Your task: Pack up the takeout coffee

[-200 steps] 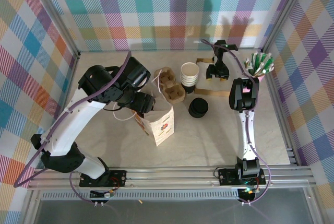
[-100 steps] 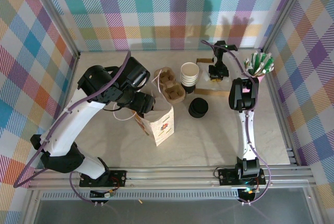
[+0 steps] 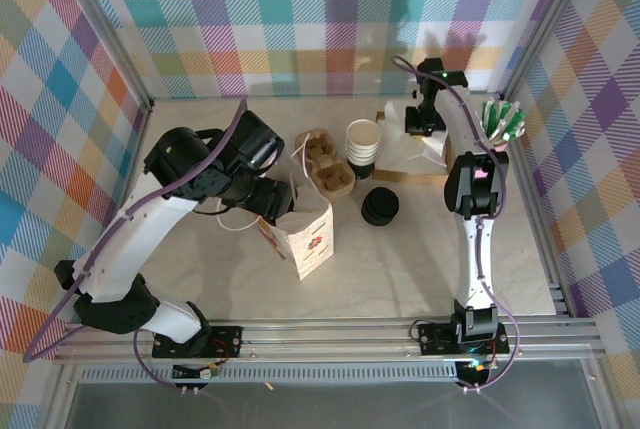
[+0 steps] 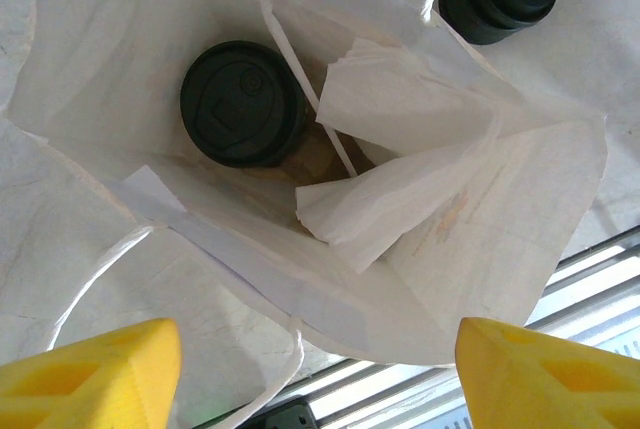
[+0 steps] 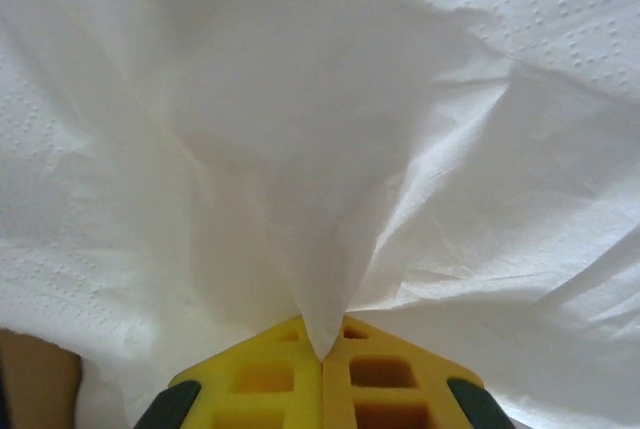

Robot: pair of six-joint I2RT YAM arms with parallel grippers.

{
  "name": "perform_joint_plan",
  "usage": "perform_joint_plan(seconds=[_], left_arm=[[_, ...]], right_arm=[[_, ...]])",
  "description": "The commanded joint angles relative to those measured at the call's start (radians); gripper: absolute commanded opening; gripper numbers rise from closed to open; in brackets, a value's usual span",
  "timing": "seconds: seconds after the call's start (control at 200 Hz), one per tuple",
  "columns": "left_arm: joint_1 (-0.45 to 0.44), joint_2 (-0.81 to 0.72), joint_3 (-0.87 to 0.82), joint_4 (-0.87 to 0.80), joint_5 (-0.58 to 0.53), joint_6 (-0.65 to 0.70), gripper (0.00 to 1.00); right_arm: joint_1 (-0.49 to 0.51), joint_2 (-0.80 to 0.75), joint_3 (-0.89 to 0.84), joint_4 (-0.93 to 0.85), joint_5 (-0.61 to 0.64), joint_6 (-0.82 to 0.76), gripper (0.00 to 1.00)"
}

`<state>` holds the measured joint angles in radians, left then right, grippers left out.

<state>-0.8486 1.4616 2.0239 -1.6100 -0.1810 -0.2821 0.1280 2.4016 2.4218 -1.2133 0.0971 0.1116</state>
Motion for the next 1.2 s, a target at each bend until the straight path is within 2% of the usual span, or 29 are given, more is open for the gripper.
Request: perform_joint_plan(seconds=[0.0,0.185,0.375,0.455,0.63,0.745,0.905,1.195], left_arm=[[0.005,-0.035,0.001,0.042,-0.005,-0.036,0.72],[0.004,-0.078,-0.024,0.258,0.069,-0.068,0.73],[0.002,-0.148,-0.211,0.747,0.255,-0.179,0.77],[0.002,-0.169,-0.310,0.985,0.300,-0.238,0.78],[-0.012,-0.151,-0.426,1.384,0.321,-0.316,0.84],[-0.021,-0.126,-0.450,1.527,0.332,-0.343,0.87],[-0.034,-0.123,-0.527,1.736,0.336,-0.388,0.88],[-0.042,-0.133,-0.608,1.950,0.262,-0.408,0.90]], right_arm=[[0.007,-0.094,0.026,-0.011,-0.002,0.011,0.00],[0.009,-0.245,0.022,0.035,-0.091,0.095,0.00],[0.044,-0.477,-0.057,0.210,-0.196,0.212,0.00],[0.075,-0.597,-0.169,0.362,-0.242,0.265,0.00],[0.178,-0.886,-0.539,0.888,-0.284,0.445,0.00],[0.260,-0.977,-0.660,1.116,-0.275,0.535,0.00],[0.324,-1.035,-0.760,1.360,-0.293,0.676,0.00],[0.412,-1.122,-0.905,1.582,-0.229,0.796,0.00]])
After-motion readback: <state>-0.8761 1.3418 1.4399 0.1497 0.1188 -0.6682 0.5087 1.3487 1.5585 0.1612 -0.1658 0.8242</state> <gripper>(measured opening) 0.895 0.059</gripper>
